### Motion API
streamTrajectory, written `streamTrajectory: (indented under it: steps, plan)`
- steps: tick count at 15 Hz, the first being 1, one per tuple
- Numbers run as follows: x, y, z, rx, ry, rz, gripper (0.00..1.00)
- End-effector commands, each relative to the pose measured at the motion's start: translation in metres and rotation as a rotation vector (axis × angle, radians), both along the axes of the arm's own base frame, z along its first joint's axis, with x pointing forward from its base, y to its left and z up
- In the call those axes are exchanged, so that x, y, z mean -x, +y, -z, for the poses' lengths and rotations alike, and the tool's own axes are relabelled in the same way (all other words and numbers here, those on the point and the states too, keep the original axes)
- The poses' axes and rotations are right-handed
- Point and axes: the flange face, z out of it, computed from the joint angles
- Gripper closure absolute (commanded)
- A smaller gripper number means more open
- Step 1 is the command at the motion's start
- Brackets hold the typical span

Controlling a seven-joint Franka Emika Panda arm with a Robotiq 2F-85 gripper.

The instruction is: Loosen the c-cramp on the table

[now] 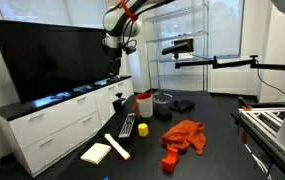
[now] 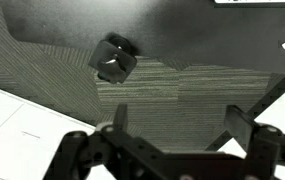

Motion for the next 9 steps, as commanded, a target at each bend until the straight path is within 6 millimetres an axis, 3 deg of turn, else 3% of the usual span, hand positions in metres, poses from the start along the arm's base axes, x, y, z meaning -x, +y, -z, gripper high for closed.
streamTrajectory:
  steps: [1, 6, 9]
  plan:
    - [0.035, 0.032, -0.017, 0.005, -0.059, 0.084, 0.0]
    - [0.078, 0.071, -0.014, 0.016, -0.19, 0.186, 0.0]
    - [0.123, 0.091, -0.005, 0.043, -0.192, 0.18, 0.0]
